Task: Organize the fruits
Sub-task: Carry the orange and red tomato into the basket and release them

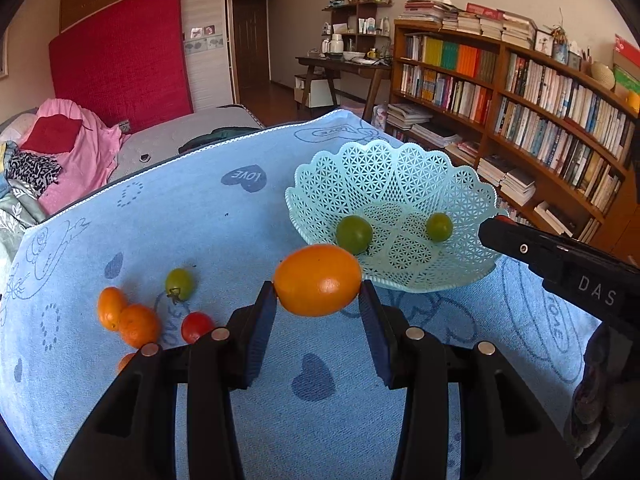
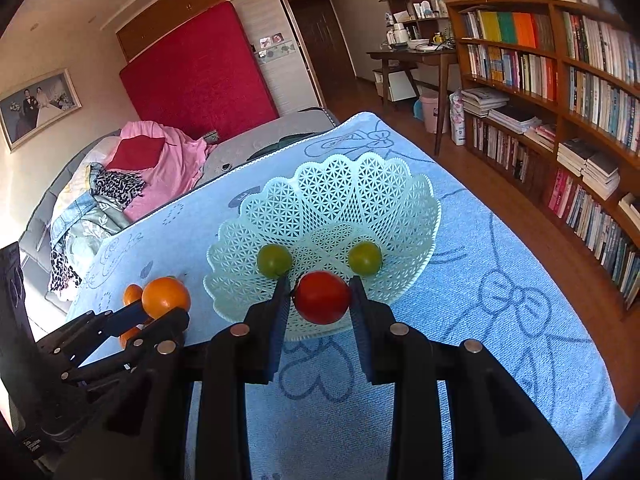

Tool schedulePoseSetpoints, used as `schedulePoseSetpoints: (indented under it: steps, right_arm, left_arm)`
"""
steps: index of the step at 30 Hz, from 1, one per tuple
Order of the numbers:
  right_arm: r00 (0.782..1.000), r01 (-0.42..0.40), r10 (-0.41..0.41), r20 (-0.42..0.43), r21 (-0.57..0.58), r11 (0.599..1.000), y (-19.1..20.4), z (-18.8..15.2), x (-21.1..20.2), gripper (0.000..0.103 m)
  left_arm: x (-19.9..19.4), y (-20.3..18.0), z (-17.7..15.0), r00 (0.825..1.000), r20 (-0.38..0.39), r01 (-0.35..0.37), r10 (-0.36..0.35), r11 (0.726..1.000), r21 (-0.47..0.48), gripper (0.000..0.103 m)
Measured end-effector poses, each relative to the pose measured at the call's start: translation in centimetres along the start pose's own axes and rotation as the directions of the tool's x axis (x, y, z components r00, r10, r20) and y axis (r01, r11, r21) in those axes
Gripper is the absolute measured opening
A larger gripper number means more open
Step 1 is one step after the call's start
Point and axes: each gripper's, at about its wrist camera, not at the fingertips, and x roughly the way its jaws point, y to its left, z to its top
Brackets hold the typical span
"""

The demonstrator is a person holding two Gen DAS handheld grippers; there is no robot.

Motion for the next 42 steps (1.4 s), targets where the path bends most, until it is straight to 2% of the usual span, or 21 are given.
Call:
schedulePoseSetpoints:
  steps: [17,19,20,21,22,28,36,39,42]
  right_arm:
    - [1.0,0.028,-0.028,0.0,0.016,0.999,-2.6,2.0,2.1,0.031]
    - [1.0,0.029,-0.029,-0.004,0.024,0.999,-2.8,2.1,2.4,0.035]
    - [1.0,0.03,-0.03,-0.003,0.031,0.999,-2.9,2.0,2.4,0.039]
    - [1.0,0.029,-0.029,0.003,0.038,0.999,-2.9,2.0,2.3,0.045]
    - [1.0,0.023,-0.023,0.011,0.042,0.999,-2.9,2.0,2.3,0.048]
    - [0.999,0.037,-0.038,0.024,0.04,0.999,-2.7,2.0,1.9,0.049]
    - [0.998,0.045,-0.046,0.033,0.023,0.999,-1.7,1.6,1.2,0.05]
    - [0.998,0.052,-0.052,0.04,0.016,0.999,-1.3,1.5,0.9,0.056]
    - [0.997,0.058,-0.058,0.043,0.008,0.998,-0.9,1.3,0.6,0.057]
  left_arm:
    - [2.9,-3.7,2.5,0.995,0.018,0.096,-0.097,0.995,0.025,0.044]
    - [3.2,-3.6,2.6,0.995,0.014,0.1,-0.101,0.995,0.014,0.045]
    - [3.3,-3.5,2.6,0.995,0.015,0.1,-0.1,0.995,0.005,0.05]
    - [3.2,-3.3,2.6,0.995,0.021,0.097,-0.097,0.995,-0.004,0.06]
    - [3.1,-3.0,2.6,0.995,0.03,0.091,-0.09,0.996,-0.012,0.062]
    - [2.5,-1.3,2.7,0.997,0.038,0.064,-0.062,0.996,-0.061,0.062]
    - [1.4,0.4,2.7,0.999,0.045,0.006,-0.001,0.995,-0.095,0.071]
    - [0.9,0.7,2.7,0.999,0.05,-0.017,0.022,0.995,-0.096,0.074]
    - [0.5,0.8,2.7,0.997,0.06,-0.042,0.047,0.995,-0.085,0.074]
